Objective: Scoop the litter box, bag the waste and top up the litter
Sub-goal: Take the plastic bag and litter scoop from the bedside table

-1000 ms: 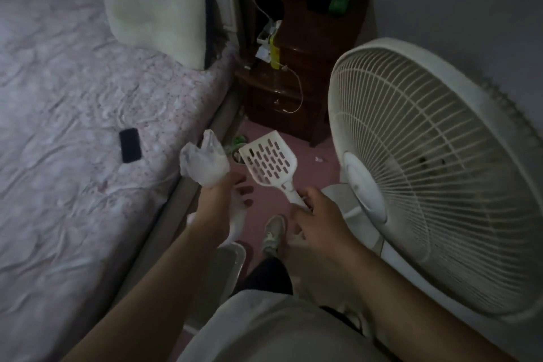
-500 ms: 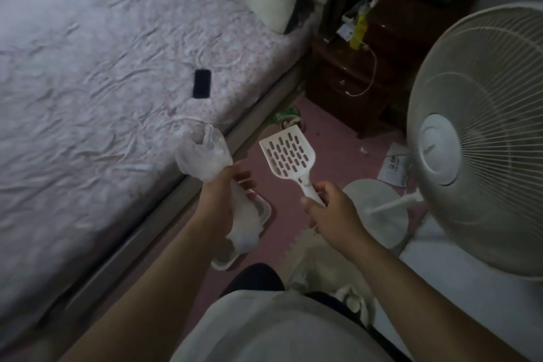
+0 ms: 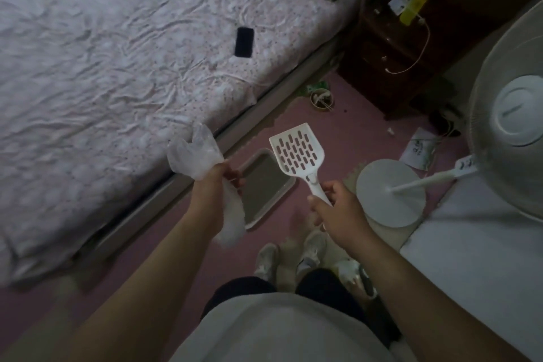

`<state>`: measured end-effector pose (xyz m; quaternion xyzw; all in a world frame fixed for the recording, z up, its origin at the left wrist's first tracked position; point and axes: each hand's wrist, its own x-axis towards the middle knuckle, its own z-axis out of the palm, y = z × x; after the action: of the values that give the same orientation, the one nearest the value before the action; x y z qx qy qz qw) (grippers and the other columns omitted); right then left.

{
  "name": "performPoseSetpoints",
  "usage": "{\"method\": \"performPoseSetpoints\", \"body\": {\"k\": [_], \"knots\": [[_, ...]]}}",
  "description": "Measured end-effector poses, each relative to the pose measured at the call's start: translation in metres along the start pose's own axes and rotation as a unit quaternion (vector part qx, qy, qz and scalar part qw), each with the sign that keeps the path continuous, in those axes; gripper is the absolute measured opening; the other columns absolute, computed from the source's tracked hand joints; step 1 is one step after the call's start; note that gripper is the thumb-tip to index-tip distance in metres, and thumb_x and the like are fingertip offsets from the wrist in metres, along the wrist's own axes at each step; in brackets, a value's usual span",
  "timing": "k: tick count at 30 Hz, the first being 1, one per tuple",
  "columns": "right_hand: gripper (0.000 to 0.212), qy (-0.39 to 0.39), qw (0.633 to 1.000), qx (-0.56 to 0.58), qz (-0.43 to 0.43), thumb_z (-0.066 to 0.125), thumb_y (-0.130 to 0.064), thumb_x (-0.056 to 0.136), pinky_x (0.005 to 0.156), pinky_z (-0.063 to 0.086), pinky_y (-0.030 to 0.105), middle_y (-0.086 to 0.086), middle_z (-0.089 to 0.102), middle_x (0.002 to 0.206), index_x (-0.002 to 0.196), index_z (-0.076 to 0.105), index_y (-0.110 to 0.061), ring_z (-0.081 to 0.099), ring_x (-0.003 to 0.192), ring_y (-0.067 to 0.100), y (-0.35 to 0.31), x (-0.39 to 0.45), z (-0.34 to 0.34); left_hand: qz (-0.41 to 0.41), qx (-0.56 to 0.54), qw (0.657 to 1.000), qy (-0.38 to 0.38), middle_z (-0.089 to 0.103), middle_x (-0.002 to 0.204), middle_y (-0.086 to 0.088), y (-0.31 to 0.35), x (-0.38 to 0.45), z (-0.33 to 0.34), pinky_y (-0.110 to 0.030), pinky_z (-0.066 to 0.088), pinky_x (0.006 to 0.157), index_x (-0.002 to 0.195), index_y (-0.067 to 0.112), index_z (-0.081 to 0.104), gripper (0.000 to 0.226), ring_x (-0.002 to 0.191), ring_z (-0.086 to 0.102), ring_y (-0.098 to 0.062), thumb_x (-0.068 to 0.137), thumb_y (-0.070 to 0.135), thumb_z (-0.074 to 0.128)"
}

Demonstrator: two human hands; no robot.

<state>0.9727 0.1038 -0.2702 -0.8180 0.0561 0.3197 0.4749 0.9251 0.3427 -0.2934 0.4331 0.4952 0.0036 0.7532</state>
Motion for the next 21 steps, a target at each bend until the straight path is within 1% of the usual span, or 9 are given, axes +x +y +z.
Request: {"method": "performPoseSetpoints", "body": {"k": [5,7,10,13,16,21], "knots": [[0.011,0.015,1.000,0.015,0.011,0.064,-0.029,0.096,0.059,0.052,0.027,0.001,0.070,0.095,0.102,0.055,-0.027,0.068,0.064,0.010,0.013,-0.020,0.011,0.004,-0.009,1.000,-0.016,0.066,0.078,-0.009,-0.009,-0.006,-0.020,-0.038,0.050,0.073,0.091,0.008,0.062,0.014,0.065,0.062,-0.021,0.092,0.022,0.060],[0.013,0.022,0.999,0.018,0.015,0.063,-0.026,0.096,0.059,0.053,0.028,0.003,0.069,0.095,0.103,0.052,-0.024,0.068,0.064,0.011,0.023,-0.021,0.012,0.005,-0.009,1.000,-0.013,0.067,0.078,-0.010,-0.013,-0.010,-0.023,-0.036,0.052,0.069,0.091,0.008,0.063,0.013,0.064,0.063,-0.021,0.091,0.021,0.061],[0.016,0.015,0.998,0.043,0.035,0.062,-0.021,0.095,0.059,0.058,0.033,0.008,0.069,0.094,0.104,0.050,-0.019,0.067,0.060,0.013,0.039,-0.020,0.018,0.004,0.002,1.000,0.020,0.068,0.083,-0.011,-0.022,-0.019,-0.030,-0.032,0.053,0.062,0.099,0.006,0.064,0.015,0.065,0.064,-0.020,0.092,0.018,0.060],[0.018,0.008,0.997,0.061,0.047,0.061,-0.017,0.093,0.057,0.056,0.033,0.012,0.069,0.095,0.105,0.048,-0.017,0.063,0.058,0.014,0.047,-0.015,0.024,0.022,0.036,0.999,0.024,0.072,0.083,-0.010,-0.029,-0.025,-0.035,-0.035,0.054,0.064,0.104,0.003,0.065,0.020,0.068,0.067,-0.021,0.094,0.019,0.060],[0.018,0.015,0.995,0.085,0.057,0.060,-0.014,0.093,0.054,0.053,0.030,0.016,0.068,0.095,0.106,0.048,-0.015,0.058,0.055,0.014,0.052,-0.018,0.037,0.030,0.063,0.997,0.021,0.072,0.083,-0.010,-0.033,-0.027,-0.041,-0.034,0.054,0.063,0.105,0.002,0.066,0.022,0.067,0.068,-0.020,0.094,0.020,0.061],[0.018,0.033,0.993,0.092,0.062,0.059,-0.015,0.095,0.052,0.051,0.028,0.013,0.066,0.093,0.111,0.051,-0.016,0.057,0.057,0.016,0.046,-0.026,0.070,0.025,0.086,0.996,-0.001,0.074,0.083,-0.010,-0.022,-0.011,-0.060,-0.038,0.055,0.070,0.100,0.004,0.068,0.021,0.069,0.069,-0.022,0.093,0.024,0.064]]}}
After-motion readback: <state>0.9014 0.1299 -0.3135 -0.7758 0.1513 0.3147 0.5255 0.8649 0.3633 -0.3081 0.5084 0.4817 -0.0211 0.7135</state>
